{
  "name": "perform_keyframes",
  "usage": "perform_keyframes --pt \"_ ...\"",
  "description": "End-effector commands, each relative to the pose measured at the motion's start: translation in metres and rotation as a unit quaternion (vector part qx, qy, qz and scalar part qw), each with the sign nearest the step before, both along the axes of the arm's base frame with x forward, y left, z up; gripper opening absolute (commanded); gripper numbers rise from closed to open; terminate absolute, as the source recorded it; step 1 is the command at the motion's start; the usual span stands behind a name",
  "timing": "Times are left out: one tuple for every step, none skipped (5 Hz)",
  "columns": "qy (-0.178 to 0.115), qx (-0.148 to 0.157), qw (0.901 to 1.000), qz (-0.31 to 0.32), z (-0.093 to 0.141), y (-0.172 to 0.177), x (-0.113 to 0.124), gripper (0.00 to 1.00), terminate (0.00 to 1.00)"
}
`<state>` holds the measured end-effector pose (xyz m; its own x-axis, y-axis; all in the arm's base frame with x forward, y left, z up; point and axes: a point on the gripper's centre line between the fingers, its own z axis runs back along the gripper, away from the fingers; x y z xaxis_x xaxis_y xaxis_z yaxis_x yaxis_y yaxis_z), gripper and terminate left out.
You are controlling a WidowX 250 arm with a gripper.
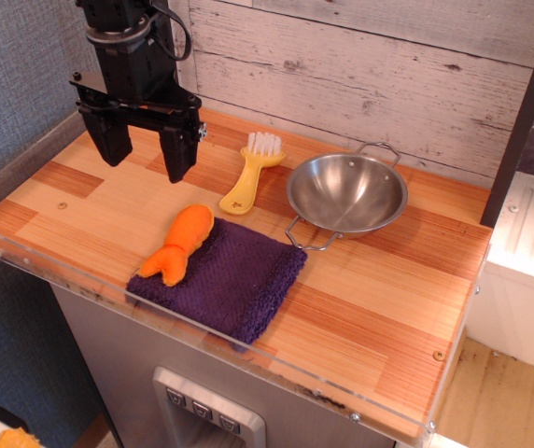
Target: Move the brush to the left of the towel
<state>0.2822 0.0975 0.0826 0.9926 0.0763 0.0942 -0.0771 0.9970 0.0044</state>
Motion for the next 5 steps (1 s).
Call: perform_keyframes --pt "0.000 0.000 1.0000 0.000 0.000 0.000 0.000 1.00 0.00" --pt "-0.010 -0.002 0.9999 -0.008 -0.004 -0.010 0.025 1.00 0.00" --pt "-0.024 -0.003 0.9997 -0.002 -0.005 -0.014 0.053 1.00 0.00" --pt "-0.029 0.003 0.9996 0.004 -0.013 -0.015 0.075 1.00 0.00" --pt "-0.019 0.016 0.9996 0.011 -0.025 -0.016 0.088 1.00 0.00"
